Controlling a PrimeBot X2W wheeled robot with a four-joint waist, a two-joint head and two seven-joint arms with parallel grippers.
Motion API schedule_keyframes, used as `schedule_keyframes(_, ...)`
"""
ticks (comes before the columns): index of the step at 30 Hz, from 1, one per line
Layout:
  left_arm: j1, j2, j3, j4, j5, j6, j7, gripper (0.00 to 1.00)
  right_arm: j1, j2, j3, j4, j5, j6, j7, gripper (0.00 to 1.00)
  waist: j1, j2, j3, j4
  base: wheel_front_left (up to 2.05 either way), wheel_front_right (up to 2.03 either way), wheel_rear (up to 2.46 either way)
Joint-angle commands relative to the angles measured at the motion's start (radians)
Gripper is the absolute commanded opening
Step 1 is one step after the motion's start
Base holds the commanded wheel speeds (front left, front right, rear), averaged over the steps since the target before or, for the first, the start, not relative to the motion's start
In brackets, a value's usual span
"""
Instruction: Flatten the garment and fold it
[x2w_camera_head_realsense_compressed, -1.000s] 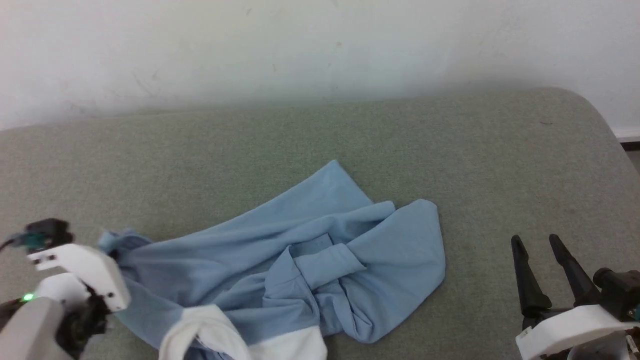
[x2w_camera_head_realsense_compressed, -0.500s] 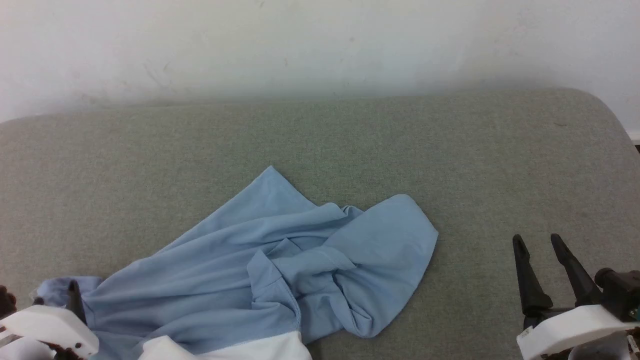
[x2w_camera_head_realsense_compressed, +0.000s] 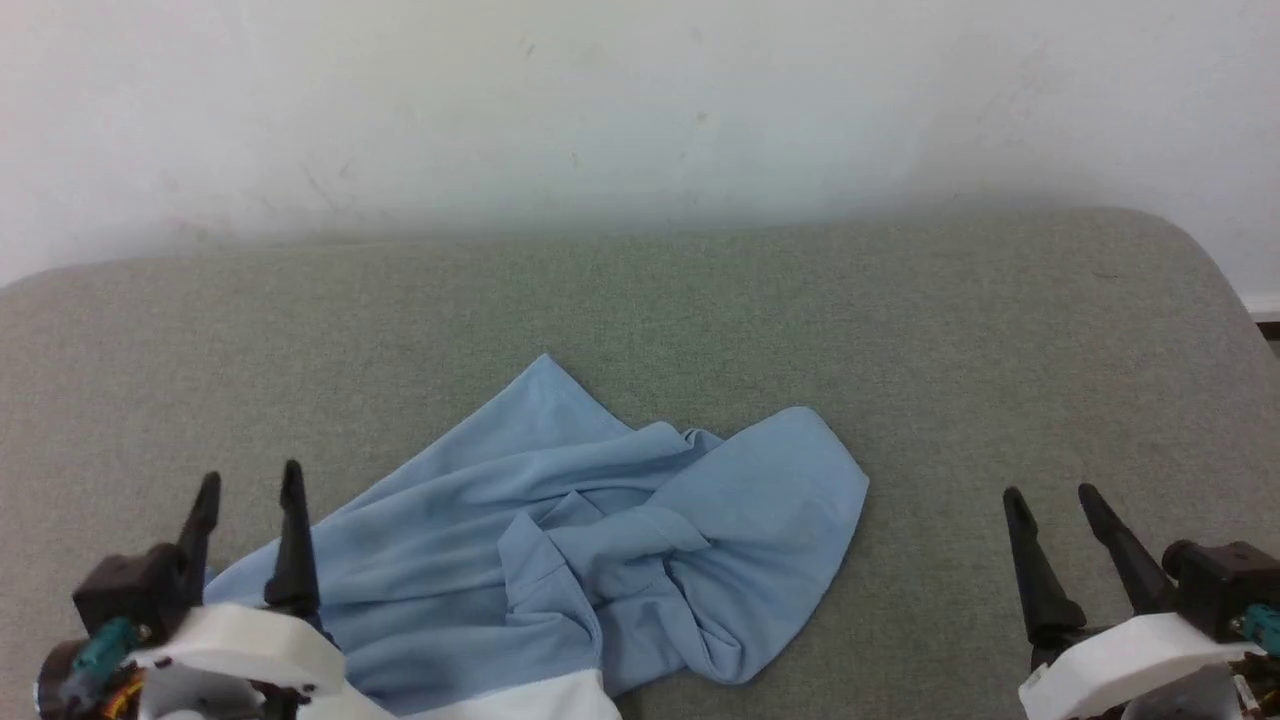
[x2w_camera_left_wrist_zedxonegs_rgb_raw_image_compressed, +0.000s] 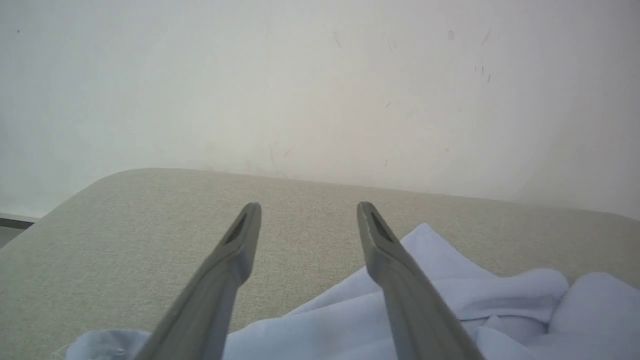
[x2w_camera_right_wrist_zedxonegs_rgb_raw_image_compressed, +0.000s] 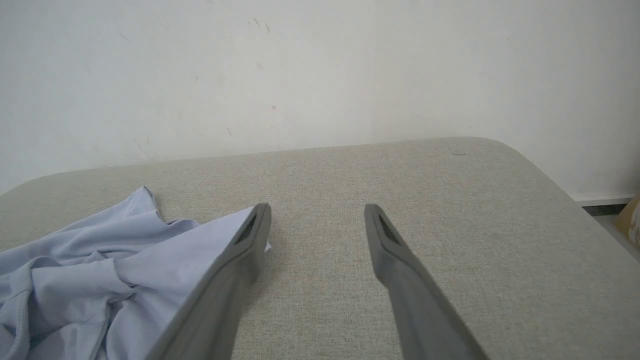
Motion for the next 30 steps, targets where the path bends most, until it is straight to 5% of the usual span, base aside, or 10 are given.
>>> schedule_keyframes(1, 0.033, -0.016, -0.002, -0.025, 0.024, 0.008, -0.008, 1.0, 0.011, 0.002, 0.004, 0.003, -0.004, -0.001, 0.011, 1.0, 0.0, 0.0, -0.008, -0.002, 0.0, 0.0, 0.0)
schedule_keyframes(7, 0.104, -0.081, 0.019, -0.103, 0.084, 0.003, -0.01, 1.0, 0.025, 0.002, 0.039, 0.046, 0.009, -0.001, 0.092, 1.0, 0.0, 0.0, -0.022, 0.011, 0.0, 0.0, 0.0)
schedule_keyframes(18, 0.122, -0.142, 0.036, -0.105, 0.125, -0.03, -0.01, 1.0, -0.132, 0.002, 0.198, 0.304, 0.052, -0.001, 0.343, 1.0, 0.0, 0.0, -0.011, 0.069, 0.0, 0.0, 0.0)
schedule_keyframes(27, 0.085, -0.183, 0.048, -0.099, 0.151, -0.061, -0.01, 1.0, -0.348, 0.0, 0.276, 0.646, 0.086, -0.001, 0.456, 1.0, 0.0, 0.0, 0.02, 0.123, 0.0, 0.0, 0.0)
schedule_keyframes(28, 0.083, -0.186, 0.05, -0.097, 0.154, -0.063, -0.01, 1.0, -0.361, 0.0, 0.283, 0.674, 0.102, -0.001, 0.473, 0.81, 0.0, 0.0, 0.023, 0.128, 0.0, 0.0, 0.0)
schedule_keyframes(29, 0.081, -0.188, 0.051, -0.093, 0.158, -0.066, -0.01, 1.0, -0.374, -0.002, 0.297, 0.697, 0.11, -0.001, 0.49, 0.36, 0.0, 0.0, 0.026, 0.133, 0.0, 0.0, 0.0)
schedule_keyframes(30, 0.079, -0.193, 0.054, -0.091, 0.16, -0.068, -0.01, 1.0, -0.386, -0.005, 0.307, 0.711, 0.119, -0.001, 0.499, 0.07, 0.0, 0.0, 0.027, 0.137, 0.0, 0.0, 0.0)
